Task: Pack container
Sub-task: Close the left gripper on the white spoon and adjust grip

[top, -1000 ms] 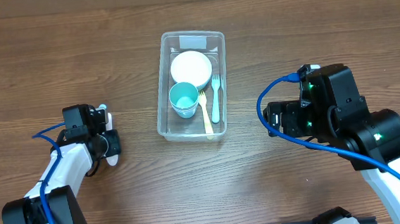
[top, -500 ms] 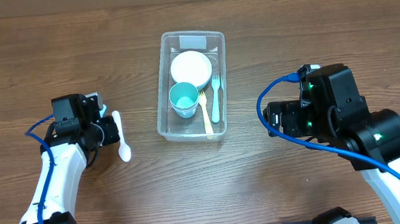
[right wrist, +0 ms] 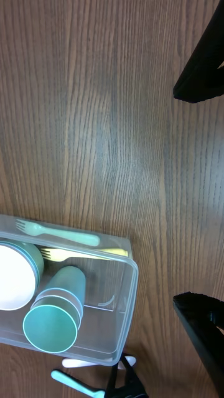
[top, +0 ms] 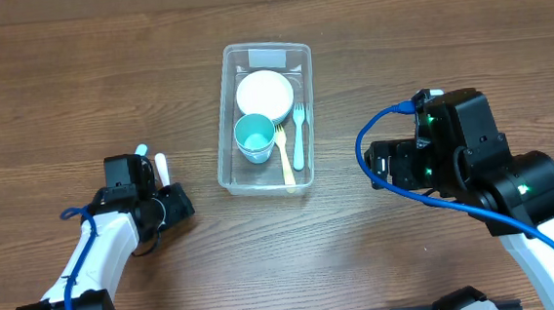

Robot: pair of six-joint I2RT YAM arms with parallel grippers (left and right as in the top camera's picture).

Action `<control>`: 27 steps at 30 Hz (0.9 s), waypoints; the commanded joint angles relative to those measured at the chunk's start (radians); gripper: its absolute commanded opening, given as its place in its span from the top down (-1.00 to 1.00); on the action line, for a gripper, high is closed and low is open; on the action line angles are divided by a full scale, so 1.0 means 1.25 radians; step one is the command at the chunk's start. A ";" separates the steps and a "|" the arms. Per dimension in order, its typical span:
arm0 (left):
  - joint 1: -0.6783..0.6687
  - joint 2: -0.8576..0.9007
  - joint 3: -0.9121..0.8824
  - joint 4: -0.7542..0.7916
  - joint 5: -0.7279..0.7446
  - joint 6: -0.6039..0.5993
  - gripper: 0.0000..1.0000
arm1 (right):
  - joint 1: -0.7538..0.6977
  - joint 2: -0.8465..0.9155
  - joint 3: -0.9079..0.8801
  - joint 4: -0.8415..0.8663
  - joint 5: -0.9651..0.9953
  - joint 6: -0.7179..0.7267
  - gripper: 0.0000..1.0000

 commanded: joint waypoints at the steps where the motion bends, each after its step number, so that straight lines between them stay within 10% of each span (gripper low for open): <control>1: -0.004 0.003 -0.009 0.021 -0.034 -0.016 -0.43 | 0.001 -0.002 0.004 0.004 0.008 0.000 -1.00; 9: -0.034 0.054 -0.009 0.038 -0.100 -0.037 -0.29 | 0.001 -0.002 0.004 0.004 0.008 0.000 -1.00; 18: -0.061 0.056 -0.009 0.011 -0.123 -0.086 0.64 | 0.001 -0.002 0.004 0.004 0.008 0.000 -1.00; 27: -0.061 0.055 -0.005 0.011 -0.111 -0.088 0.92 | 0.001 -0.002 0.004 0.004 0.008 0.000 -1.00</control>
